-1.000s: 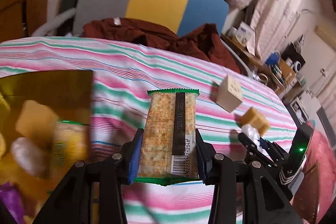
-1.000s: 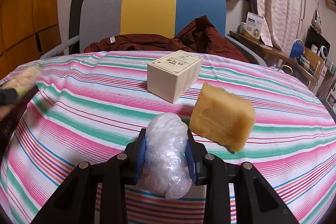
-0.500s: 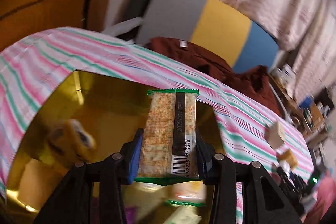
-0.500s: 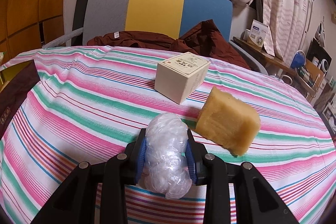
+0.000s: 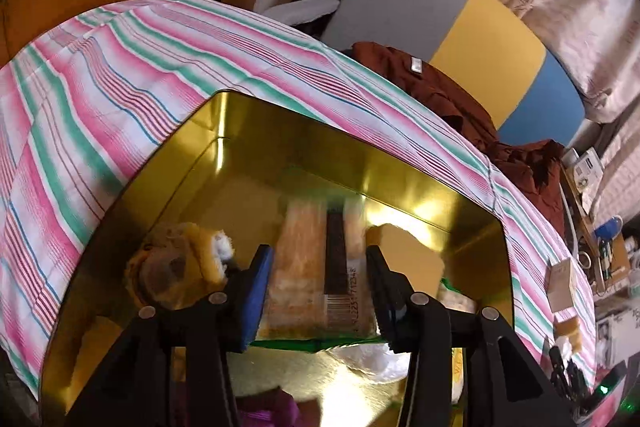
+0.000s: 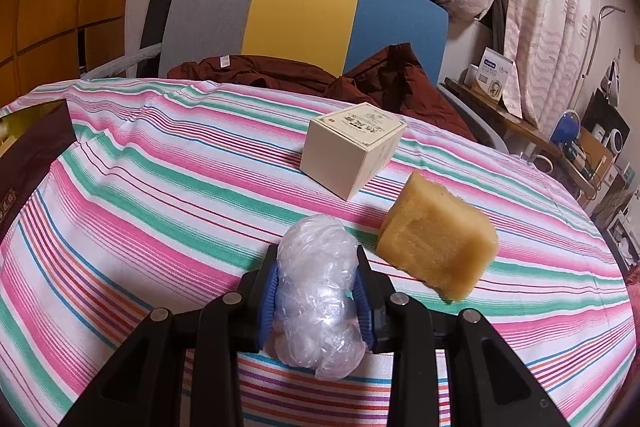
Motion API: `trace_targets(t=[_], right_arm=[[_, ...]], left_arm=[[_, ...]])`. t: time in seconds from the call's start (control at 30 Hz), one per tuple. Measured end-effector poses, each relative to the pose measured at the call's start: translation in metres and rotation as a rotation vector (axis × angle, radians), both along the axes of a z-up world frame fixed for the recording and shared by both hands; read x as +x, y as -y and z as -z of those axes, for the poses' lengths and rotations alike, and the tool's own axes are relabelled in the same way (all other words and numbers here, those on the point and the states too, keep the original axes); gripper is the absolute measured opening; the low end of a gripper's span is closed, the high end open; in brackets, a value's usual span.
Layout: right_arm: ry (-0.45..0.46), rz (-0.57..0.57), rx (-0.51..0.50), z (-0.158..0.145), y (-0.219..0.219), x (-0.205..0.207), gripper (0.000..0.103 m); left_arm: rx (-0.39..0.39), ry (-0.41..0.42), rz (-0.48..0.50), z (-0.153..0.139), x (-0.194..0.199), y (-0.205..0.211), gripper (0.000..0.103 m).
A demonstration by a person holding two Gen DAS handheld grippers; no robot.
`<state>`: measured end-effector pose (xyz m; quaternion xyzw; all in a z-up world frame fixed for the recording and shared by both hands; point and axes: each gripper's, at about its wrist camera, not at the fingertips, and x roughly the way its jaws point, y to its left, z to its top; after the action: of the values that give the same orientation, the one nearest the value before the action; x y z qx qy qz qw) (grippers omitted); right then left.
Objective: Organize objects
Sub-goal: 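Carry the cracker packet in the left gripper over the gold tray while the right gripper holds the bag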
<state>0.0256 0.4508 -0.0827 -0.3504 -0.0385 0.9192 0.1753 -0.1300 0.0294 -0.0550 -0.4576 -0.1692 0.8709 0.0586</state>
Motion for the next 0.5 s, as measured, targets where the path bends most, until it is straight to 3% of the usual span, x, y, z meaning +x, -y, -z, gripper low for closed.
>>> trace_targets(t=[0.03,0.1,0.27,0.5], right_arm=[[-0.001,-0.004,0.005,0.0,0.001,0.0,0.033],[0.001,-0.008,0.011,0.0,0.002,0.0,0.033],[0.004,-0.009,0.016,0.0,0.003,-0.001,0.033],[-0.033,-0.014,0.034,-0.006,0.005,0.005,0.033]], left_arm=[[0.009,-0.005,-0.005,-0.001,0.001,0.002,0.053],[0.021,-0.025,-0.007,-0.004,0.005,0.004,0.07],[0.025,-0.098,0.04,-0.013,0.026,0.0,0.075],[-0.004,-0.269,0.129,-0.035,0.07,-0.007,0.099]])
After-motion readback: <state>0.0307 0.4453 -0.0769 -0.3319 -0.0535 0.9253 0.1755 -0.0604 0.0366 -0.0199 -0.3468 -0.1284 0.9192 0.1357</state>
